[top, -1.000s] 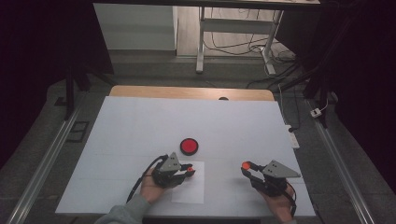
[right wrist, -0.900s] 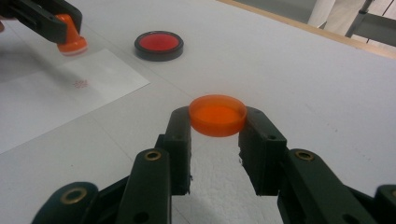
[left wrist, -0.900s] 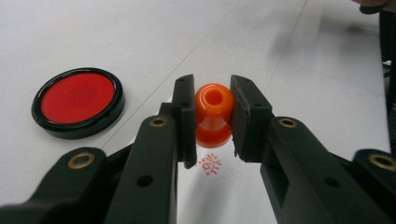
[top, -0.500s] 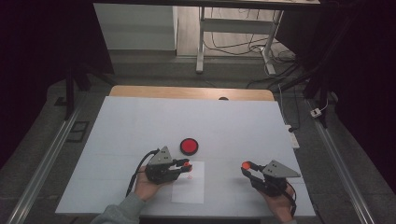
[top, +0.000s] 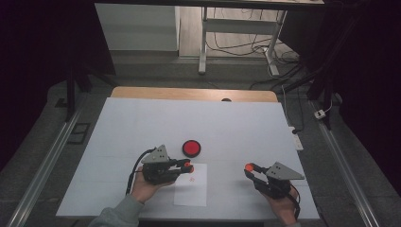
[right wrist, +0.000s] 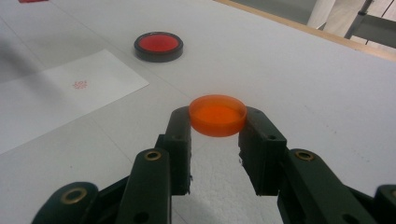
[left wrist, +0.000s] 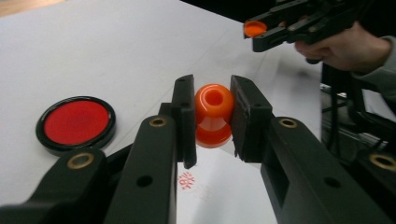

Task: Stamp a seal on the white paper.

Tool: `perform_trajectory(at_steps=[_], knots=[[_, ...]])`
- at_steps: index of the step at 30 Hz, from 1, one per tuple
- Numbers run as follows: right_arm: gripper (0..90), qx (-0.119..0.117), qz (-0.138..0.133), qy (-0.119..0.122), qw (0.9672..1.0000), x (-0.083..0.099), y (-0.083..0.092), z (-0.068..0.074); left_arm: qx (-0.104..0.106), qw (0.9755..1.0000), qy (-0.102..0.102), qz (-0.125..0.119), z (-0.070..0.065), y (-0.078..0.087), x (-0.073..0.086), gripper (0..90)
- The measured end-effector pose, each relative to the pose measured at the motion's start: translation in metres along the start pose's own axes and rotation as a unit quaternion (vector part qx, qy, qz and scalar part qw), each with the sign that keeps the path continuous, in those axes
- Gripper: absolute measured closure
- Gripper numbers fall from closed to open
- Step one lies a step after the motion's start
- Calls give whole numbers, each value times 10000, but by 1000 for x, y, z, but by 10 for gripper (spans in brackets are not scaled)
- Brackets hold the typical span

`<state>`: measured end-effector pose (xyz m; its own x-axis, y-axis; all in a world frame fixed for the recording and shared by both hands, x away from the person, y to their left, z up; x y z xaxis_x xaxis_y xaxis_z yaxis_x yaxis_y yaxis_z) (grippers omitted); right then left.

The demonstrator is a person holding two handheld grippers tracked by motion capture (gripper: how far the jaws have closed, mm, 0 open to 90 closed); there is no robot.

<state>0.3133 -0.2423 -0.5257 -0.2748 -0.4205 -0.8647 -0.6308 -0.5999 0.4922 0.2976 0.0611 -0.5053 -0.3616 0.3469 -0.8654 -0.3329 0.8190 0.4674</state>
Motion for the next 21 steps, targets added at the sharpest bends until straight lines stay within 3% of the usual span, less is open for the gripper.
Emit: perform_trajectory(at_steps=[12, 21], knots=[[644, -12, 15, 11, 10000, 0, -2, 1, 62, 9999, 117, 65, 5, 11, -3, 718], [644, -26, 32, 7, 10000, 0, -3, 1, 95, 9998, 125, 91, 5, 9, -4, 718]])
Point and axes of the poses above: each handheld gripper's, and its own axes: y roughly backward along the jaws, x roughly out of its underside, z roughly to its left, the point moved 6 cm from there along -y, roughly forward along the jaws, and after that the axes turned 3 degrees about z, right-handed, at the moved point
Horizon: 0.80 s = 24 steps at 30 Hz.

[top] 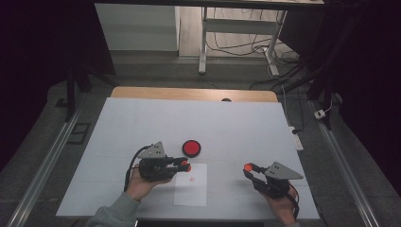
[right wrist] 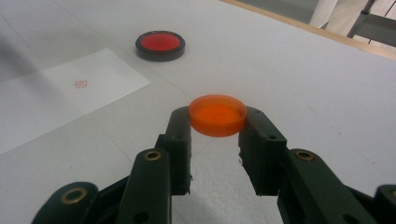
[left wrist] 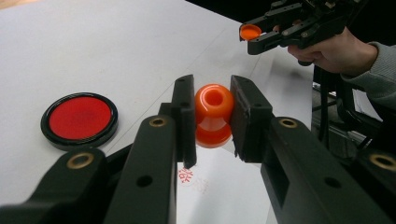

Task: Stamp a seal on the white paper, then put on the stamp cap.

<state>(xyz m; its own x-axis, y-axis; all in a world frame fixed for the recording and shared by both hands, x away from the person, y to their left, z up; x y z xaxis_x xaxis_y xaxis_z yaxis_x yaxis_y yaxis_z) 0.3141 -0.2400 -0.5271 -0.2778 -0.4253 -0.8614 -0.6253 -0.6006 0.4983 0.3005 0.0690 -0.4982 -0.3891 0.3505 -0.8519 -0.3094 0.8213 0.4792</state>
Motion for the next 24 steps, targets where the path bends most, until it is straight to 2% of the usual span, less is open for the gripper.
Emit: perform_trajectory(at_steps=[11, 24], knots=[[644, -25, -27, 5, 10000, -2, -1, 2, -20, 10000, 2, 16, 0, -1, 0, 718], [644, -128, -10, 116, 9999, -6, -7, 11, -7, 10000, 0, 51, -1, -3, 0, 718]])
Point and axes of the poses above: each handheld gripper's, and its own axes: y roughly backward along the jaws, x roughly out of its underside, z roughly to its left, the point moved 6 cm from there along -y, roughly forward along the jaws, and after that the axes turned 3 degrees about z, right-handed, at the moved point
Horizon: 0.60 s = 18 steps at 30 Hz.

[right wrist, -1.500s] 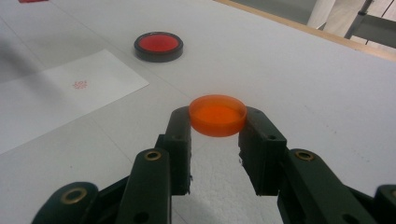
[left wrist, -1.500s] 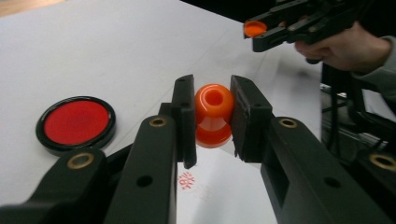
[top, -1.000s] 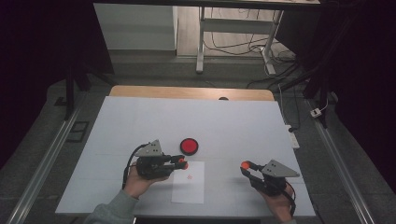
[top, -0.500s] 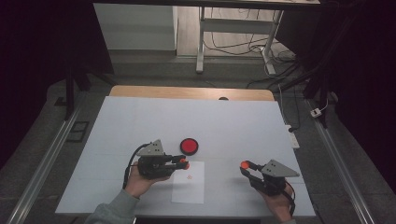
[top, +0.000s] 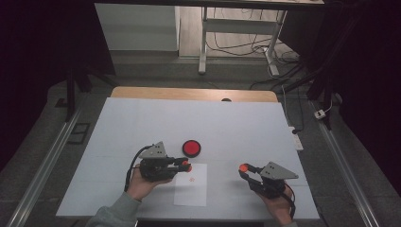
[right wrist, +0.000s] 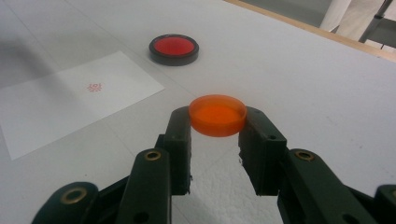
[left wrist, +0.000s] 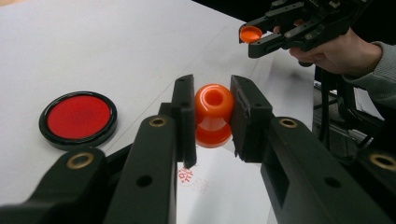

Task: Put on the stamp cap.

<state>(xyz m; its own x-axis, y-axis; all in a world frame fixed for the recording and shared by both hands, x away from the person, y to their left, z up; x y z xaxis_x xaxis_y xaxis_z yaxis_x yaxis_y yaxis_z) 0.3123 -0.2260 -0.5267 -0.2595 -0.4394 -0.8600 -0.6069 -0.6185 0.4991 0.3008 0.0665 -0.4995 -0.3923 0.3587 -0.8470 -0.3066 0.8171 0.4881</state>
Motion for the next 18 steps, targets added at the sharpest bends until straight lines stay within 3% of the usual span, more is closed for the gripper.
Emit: perform_trajectory(at_steps=[18], knots=[[644, -305, -58, 30, 9995, -8, -11, 18, -32, 10000, -18, 29, -1, -1, 0, 718]])
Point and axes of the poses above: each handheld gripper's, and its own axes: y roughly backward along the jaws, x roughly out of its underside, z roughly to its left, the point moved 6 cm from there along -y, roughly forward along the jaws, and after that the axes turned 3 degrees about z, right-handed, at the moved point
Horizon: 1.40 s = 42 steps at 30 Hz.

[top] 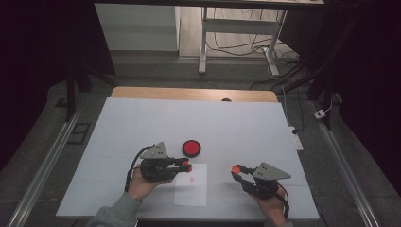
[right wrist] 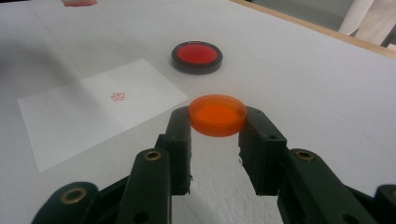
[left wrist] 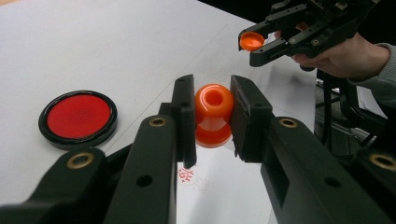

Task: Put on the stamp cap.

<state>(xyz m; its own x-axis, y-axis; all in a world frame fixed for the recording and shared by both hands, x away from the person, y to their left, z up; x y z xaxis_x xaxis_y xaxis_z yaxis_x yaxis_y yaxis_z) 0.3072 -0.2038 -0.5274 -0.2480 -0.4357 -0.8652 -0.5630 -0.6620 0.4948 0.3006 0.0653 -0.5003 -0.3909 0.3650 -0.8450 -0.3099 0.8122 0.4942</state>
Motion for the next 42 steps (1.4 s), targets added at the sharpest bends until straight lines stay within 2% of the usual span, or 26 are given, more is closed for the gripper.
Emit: perform_trajectory(at_steps=[8, 16, 25, 31, 42], knots=[[644, -84, 39, 62, 9999, -3, -7, 8, 0, 10000, 0, 4, -1, -1, 0, 718], [644, -402, -126, -71, 9991, -10, -14, 21, 10, 10000, -13, 23, -2, -3, 0, 718], [644, -506, -68, 74, 9987, -13, -23, 34, 18, 10000, -30, 1, -3, -3, -1, 717], [643, -627, -77, 57, 9980, -16, -29, 41, 22, 10000, -27, 22, -3, -4, 0, 717], [643, -764, -46, 172, 9969, -20, -40, 55, 48, 10000, -65, 53, -6, -7, -1, 717]])
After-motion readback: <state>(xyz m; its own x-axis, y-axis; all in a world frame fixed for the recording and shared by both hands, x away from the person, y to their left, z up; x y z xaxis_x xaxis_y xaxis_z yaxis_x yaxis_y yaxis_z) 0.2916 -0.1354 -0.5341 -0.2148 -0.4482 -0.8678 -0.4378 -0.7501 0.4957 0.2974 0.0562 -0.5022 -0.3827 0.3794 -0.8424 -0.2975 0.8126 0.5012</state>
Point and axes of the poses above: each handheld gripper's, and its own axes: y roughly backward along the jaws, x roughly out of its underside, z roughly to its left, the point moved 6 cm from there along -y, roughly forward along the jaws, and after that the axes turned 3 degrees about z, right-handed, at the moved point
